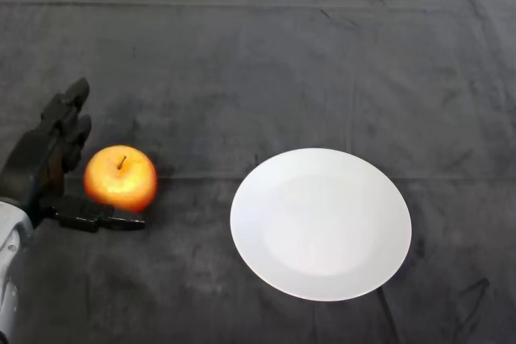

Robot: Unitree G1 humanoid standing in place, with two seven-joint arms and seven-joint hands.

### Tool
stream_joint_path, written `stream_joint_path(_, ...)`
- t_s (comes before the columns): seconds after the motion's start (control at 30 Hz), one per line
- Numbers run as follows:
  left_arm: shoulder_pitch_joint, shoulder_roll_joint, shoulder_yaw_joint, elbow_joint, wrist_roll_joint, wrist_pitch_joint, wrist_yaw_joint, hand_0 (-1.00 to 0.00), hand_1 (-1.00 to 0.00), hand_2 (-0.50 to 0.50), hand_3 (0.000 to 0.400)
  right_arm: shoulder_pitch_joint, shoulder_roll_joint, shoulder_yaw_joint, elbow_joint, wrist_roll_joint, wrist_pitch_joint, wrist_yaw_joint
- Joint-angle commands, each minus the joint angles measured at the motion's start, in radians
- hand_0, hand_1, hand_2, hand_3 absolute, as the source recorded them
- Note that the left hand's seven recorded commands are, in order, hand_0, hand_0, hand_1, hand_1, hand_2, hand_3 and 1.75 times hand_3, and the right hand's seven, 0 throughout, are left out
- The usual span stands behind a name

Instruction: Move the apple to the plate

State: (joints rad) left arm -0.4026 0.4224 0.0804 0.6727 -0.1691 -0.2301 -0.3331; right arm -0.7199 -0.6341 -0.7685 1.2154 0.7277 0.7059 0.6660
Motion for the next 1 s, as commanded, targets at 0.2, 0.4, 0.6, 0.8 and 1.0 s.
stream_joint_path(0.2,0.03,0.06,-0.039,0.038,0.054,0.037,0.011,0.0,0.0,0.0,0.0,-0.004,-0.018,-0.0092,-0.019,0.0161,0.001,-0.0048)
stream_joint_path(0.4,0.031,0.048,-0.061,0.041,0.089,0.056,0.039,0.0,0.0,0.0,0.0,-0.004,-0.017,-0.0092,-0.02,0.0165,0.001,-0.0053)
stream_joint_path(0.6,0.033,0.046,-0.082,0.05,0.114,0.072,0.04,0.0,0.0,0.0,0.0,-0.004,-0.017,-0.0092,-0.021,0.0168,0.001,-0.0056)
stream_joint_path(0.8,0.033,0.055,-0.098,0.047,0.132,0.095,0.028,-0.43,-0.47,0.02,0.19,-0.004,-0.017,-0.0092,-0.021,0.0171,0.001,-0.006)
stream_joint_path(1.0,0.031,0.063,-0.11,0.039,0.148,0.11,0.018,-1.0,-1.0,0.0,0.4,-0.004,-0.017,-0.0091,-0.021,0.0173,0.001,-0.0063)
